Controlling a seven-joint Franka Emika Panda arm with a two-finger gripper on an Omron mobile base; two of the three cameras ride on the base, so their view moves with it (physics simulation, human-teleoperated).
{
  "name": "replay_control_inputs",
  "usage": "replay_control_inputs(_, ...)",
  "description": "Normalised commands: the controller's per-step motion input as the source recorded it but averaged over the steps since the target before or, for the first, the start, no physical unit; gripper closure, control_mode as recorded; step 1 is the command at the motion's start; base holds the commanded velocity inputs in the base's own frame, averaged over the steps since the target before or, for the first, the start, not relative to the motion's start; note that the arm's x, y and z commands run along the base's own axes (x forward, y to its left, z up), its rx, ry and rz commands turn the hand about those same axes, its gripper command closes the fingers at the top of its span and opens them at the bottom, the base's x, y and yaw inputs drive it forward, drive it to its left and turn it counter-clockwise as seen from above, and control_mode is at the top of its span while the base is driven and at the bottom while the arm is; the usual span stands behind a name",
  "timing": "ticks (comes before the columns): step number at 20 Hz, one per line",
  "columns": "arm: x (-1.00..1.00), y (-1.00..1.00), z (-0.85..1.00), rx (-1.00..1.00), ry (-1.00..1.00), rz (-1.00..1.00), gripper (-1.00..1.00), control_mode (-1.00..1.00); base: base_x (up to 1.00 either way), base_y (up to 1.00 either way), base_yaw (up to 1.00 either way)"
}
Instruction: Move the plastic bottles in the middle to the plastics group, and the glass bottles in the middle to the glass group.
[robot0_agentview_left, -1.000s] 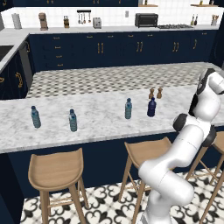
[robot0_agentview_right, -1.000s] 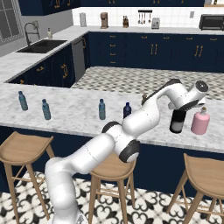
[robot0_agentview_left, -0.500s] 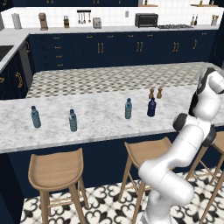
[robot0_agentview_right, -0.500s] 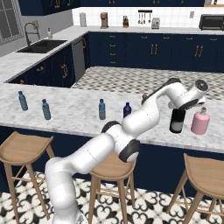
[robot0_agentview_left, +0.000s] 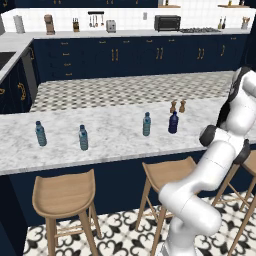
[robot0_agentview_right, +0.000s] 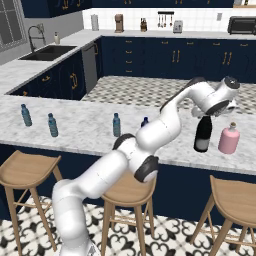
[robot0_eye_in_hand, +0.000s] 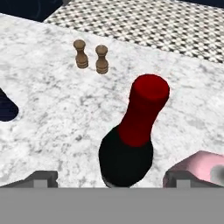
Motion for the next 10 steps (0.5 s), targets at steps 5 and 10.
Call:
replay_control_inputs(5, -1.00, 0.51, 0.39, -0.04, -0.09, 0.00, -1.00, -1.00, 0.00, 0.00, 0.00)
replay_control_inputs(10, -0.91, 0.96, 0.01, -0.05, -0.06, 0.00, -1.00, -1.00, 0.00, 0.00, 0.00)
